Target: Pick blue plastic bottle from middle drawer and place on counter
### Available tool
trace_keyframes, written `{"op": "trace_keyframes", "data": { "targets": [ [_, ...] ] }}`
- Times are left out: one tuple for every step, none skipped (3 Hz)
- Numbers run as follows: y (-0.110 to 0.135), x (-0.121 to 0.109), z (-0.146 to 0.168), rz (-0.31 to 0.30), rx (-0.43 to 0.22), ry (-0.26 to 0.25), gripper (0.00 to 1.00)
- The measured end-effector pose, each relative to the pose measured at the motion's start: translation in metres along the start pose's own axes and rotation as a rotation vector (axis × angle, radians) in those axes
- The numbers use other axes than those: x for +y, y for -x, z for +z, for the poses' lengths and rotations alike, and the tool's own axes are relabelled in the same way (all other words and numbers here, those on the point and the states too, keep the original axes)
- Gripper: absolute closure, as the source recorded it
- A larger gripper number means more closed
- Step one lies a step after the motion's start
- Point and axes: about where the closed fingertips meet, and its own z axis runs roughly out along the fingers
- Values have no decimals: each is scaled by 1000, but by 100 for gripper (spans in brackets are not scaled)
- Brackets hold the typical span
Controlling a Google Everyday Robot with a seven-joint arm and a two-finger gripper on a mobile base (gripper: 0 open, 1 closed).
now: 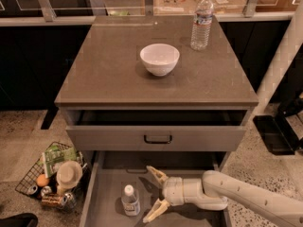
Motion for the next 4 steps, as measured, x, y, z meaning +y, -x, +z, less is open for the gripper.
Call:
{"op": "trace_keyframes", "data": {
  "targets": [
    [-1,4,7,5,-16,15,0],
    [1,6,11,5,-25,21,0],
    [6,13,22,2,-54,43,0],
    [11,18,39,2,-102,78,0]
  ]
}}
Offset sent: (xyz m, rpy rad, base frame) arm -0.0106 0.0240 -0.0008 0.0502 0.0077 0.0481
